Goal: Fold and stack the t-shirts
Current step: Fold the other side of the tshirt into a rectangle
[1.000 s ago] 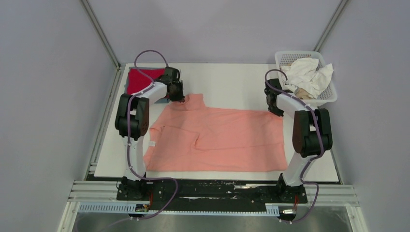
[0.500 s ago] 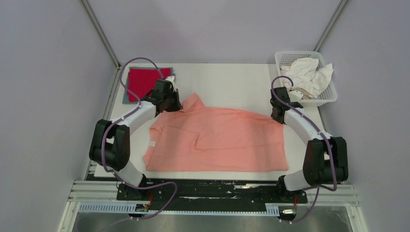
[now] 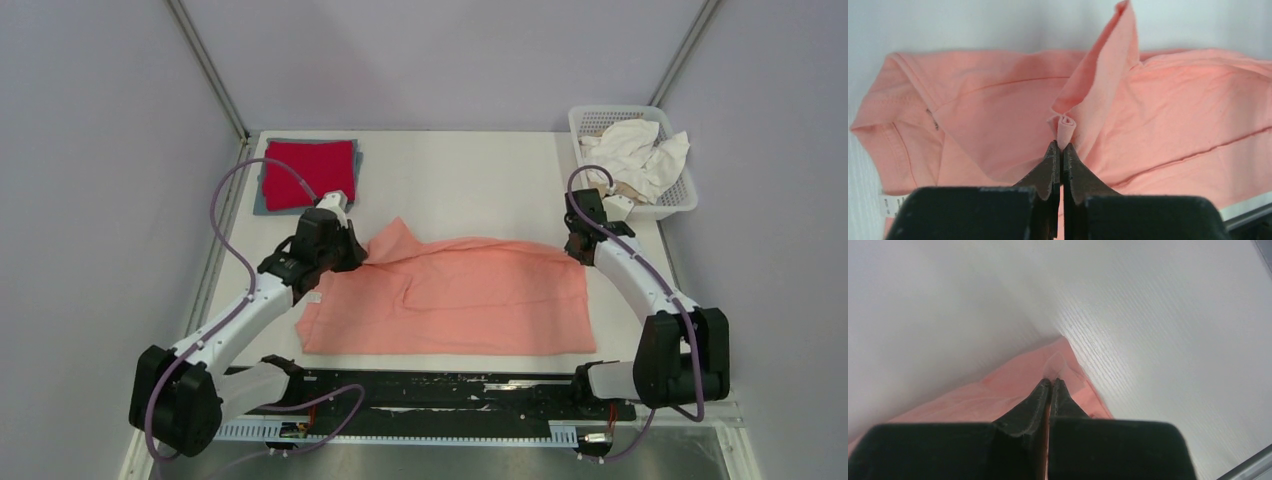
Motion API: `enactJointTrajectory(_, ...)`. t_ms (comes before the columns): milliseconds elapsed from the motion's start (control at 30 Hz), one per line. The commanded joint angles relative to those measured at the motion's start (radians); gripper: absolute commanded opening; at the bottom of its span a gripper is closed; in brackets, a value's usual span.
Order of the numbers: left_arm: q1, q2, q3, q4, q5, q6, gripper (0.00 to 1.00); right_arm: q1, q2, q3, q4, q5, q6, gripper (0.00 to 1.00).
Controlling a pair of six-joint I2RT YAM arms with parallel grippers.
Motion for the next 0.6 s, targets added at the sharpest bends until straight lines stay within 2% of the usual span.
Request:
enactJointTrajectory(0,-0.027,-0.123,-0.042,-0.033,-0.020,-0.055,0.00,0.003,-0.070,-0.018,-0.041,0.026,0.009,0.00)
enactJointTrajectory(367,-0.043,-0.347,-0.143,-0.134,-0.017,-0.110,0.00,0.001,-0.124,-0.042,-0.060,0.012,-0.002,0.00)
enactJointTrajectory(567,-0.044,-0.420,-0.164,-0.188,-0.018,-0.141,0.00,0.001,-0.135,-0.026,-0.071,0.020,-0.003,0.00)
